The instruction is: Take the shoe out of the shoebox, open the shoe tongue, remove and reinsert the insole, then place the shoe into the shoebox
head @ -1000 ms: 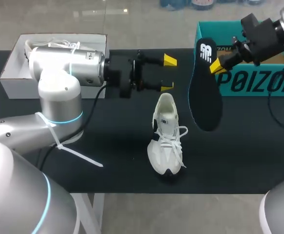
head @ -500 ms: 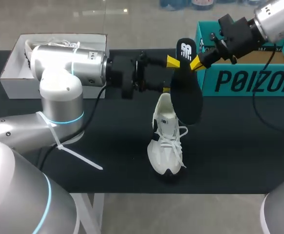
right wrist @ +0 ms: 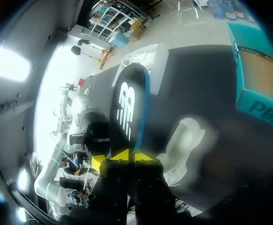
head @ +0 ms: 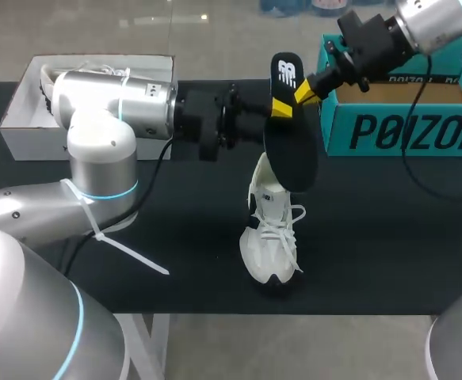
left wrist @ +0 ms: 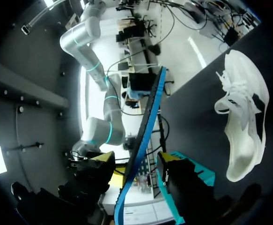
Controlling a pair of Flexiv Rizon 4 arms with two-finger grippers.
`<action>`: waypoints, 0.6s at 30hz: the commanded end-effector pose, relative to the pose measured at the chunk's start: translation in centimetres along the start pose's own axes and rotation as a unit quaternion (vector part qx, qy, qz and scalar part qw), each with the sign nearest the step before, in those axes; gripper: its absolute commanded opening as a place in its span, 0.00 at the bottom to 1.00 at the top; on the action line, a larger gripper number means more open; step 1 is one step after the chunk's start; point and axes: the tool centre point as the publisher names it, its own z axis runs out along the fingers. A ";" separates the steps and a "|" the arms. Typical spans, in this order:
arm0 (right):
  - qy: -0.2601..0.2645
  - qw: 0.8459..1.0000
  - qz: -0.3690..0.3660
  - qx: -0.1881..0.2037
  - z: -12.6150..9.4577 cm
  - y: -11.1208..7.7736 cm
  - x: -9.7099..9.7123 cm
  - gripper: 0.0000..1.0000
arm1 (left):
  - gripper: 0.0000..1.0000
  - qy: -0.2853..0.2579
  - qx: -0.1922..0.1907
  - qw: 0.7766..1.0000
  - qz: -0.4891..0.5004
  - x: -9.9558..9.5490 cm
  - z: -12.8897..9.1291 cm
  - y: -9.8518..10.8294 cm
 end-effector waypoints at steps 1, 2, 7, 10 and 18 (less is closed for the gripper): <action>-0.001 1.000 -0.001 0.004 0.3 0.3 0.2 0.00 | 0.00 0.002 -0.002 1.000 0.002 -0.1 0.1 -0.1; -0.001 1.000 -0.001 0.004 0.4 0.3 0.3 0.00 | 0.00 0.002 -0.002 1.000 0.003 -0.1 0.1 -0.1; -0.003 1.000 0.001 0.008 0.6 0.1 0.4 0.00 | 0.00 0.001 -0.004 1.000 0.006 -0.1 -0.1 -0.4; -0.010 1.000 0.003 0.005 0.7 0.0 0.5 0.00 | 0.00 0.001 -0.005 1.000 0.006 0.0 -0.2 -0.5; -0.041 0.999 0.006 -0.026 -1.0 -1.4 0.4 1.00 | 0.00 -0.001 -0.009 1.000 0.006 0.2 -0.7 -0.9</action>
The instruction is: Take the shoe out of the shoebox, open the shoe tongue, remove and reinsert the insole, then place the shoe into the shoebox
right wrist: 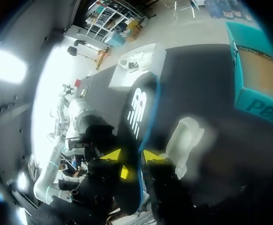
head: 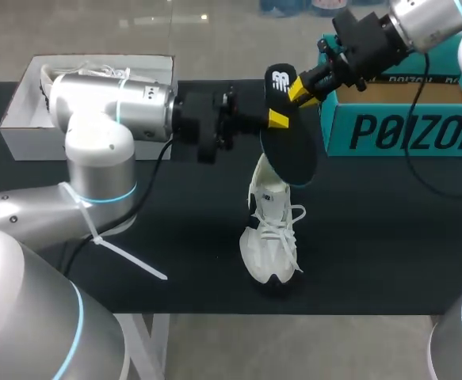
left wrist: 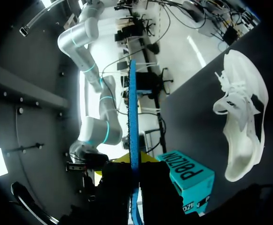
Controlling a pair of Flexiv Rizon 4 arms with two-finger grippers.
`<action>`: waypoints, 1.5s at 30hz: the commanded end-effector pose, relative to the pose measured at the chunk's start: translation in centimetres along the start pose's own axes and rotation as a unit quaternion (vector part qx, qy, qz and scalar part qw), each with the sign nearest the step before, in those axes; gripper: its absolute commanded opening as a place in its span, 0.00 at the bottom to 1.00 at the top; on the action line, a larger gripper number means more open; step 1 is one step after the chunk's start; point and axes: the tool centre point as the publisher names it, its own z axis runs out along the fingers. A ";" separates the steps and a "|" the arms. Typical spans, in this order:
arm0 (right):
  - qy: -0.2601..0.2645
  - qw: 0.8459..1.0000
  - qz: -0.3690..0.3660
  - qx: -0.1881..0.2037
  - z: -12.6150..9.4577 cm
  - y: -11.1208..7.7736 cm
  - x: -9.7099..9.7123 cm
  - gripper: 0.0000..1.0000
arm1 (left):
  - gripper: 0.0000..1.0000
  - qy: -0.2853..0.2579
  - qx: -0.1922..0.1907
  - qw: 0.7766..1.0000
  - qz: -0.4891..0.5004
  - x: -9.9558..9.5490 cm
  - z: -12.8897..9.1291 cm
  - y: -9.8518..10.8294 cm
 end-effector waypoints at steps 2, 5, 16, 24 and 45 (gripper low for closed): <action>-0.027 0.999 -0.013 -0.029 -2.5 -2.2 0.2 1.00 | 0.00 -0.001 -0.004 1.000 0.001 0.1 -0.5 -0.6; -0.051 0.997 -0.040 -0.036 -4.9 -3.4 0.7 1.00 | 0.00 0.000 -0.005 1.000 0.000 0.3 -0.8 -0.7; -0.136 0.979 -0.149 -0.024 -10.9 -7.2 3.4 1.00 | 0.00 -0.001 0.005 1.000 -0.005 0.7 -1.4 -0.6; -0.204 0.957 -0.203 -0.020 -13.6 -8.9 6.2 1.00 | 0.00 0.003 0.012 1.000 -0.010 1.1 -1.1 -0.6; -0.272 0.933 -0.236 0.001 -12.9 -9.0 9.0 1.00 | 0.00 0.025 -0.006 0.999 -0.029 1.3 -0.5 -0.9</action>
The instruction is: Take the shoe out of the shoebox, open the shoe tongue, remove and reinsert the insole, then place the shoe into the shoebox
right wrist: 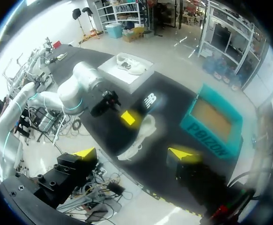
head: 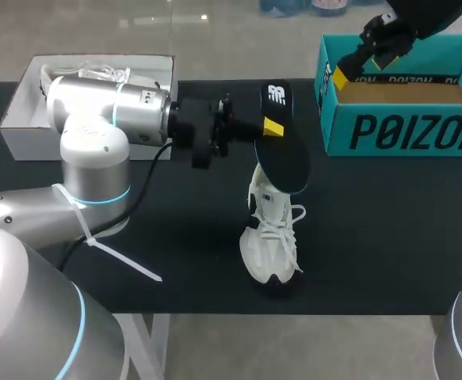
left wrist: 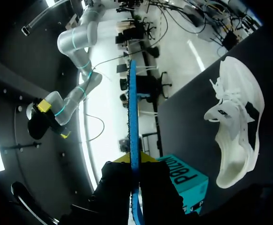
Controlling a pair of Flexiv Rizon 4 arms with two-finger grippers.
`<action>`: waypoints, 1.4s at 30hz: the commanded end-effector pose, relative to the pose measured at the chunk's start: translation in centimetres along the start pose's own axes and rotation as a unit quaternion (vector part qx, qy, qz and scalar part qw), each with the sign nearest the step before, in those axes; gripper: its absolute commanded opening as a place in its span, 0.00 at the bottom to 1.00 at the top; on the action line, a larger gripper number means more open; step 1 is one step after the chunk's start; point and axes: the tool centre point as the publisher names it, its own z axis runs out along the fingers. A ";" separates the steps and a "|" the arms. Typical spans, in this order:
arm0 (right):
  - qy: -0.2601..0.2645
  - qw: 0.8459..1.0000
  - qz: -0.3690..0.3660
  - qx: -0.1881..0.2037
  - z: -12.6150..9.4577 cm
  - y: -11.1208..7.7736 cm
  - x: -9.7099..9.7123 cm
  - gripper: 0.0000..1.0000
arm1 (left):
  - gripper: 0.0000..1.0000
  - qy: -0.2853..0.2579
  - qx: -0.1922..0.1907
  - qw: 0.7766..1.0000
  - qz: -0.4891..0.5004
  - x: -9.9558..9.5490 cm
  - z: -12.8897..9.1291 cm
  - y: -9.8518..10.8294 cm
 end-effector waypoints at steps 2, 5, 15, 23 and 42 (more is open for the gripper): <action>-0.002 1.000 0.001 0.005 0.0 0.4 0.1 1.00 | 0.00 0.012 -0.019 1.000 -0.011 -0.2 0.1 -0.2; -0.002 1.000 0.001 0.005 0.0 0.4 0.1 1.00 | 0.00 0.012 -0.019 1.000 -0.011 -0.2 0.1 -0.2; -0.002 1.000 0.001 0.005 0.0 0.4 0.1 1.00 | 0.00 0.012 -0.019 1.000 -0.011 -0.2 0.1 -0.2; -0.002 1.000 0.001 0.005 0.0 0.4 0.1 1.00 | 0.00 -0.040 -0.016 0.984 -0.173 -0.5 0.0 0.8; -0.002 1.000 0.001 0.005 0.0 0.4 0.1 1.00 | 0.00 -0.133 0.087 0.744 -0.649 -1.7 -0.1 0.9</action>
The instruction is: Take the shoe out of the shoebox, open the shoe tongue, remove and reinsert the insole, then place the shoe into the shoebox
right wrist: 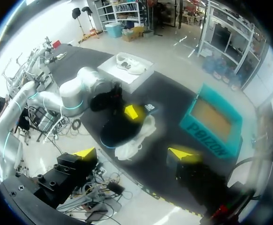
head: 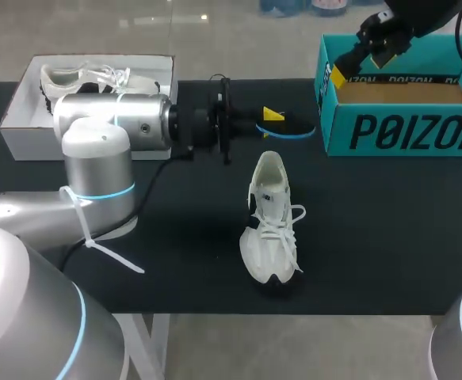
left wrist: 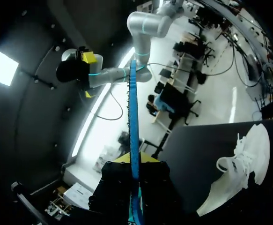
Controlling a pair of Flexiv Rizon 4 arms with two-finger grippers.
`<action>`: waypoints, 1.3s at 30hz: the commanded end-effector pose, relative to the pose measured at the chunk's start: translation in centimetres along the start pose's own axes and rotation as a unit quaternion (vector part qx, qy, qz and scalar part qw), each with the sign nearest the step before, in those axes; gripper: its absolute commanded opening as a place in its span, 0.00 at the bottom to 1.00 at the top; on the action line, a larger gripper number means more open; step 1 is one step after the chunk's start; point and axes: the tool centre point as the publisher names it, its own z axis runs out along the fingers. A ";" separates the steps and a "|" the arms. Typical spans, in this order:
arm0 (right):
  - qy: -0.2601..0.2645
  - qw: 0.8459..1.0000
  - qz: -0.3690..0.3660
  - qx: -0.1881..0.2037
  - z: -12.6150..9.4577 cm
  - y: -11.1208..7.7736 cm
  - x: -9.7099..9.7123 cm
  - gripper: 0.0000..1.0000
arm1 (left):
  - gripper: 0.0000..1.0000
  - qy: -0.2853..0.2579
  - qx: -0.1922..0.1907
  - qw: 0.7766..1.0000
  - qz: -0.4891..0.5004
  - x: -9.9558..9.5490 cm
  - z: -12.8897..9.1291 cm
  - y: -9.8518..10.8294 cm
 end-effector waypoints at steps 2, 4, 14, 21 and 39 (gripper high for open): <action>0.000 1.000 0.001 0.003 0.1 0.3 0.0 1.00 | 0.00 -0.034 0.060 0.908 -0.414 -0.4 -0.1 -0.3; 0.000 1.000 0.001 0.003 0.1 0.3 0.0 1.00 | 0.00 -0.034 0.060 0.908 -0.414 -0.4 -0.1 -0.3; 0.000 1.000 0.001 0.003 0.1 0.3 0.0 1.00 | 0.00 -0.034 0.060 0.908 -0.414 -0.4 -0.1 -0.3; 0.000 1.000 0.001 0.003 0.1 0.3 0.0 1.00 | 0.00 -0.034 0.060 0.908 -0.414 -0.4 -0.1 -0.3; 0.000 1.000 0.001 0.003 0.1 0.3 0.0 1.00 | 0.00 -0.031 0.073 0.737 -0.671 -1.3 -0.2 0.8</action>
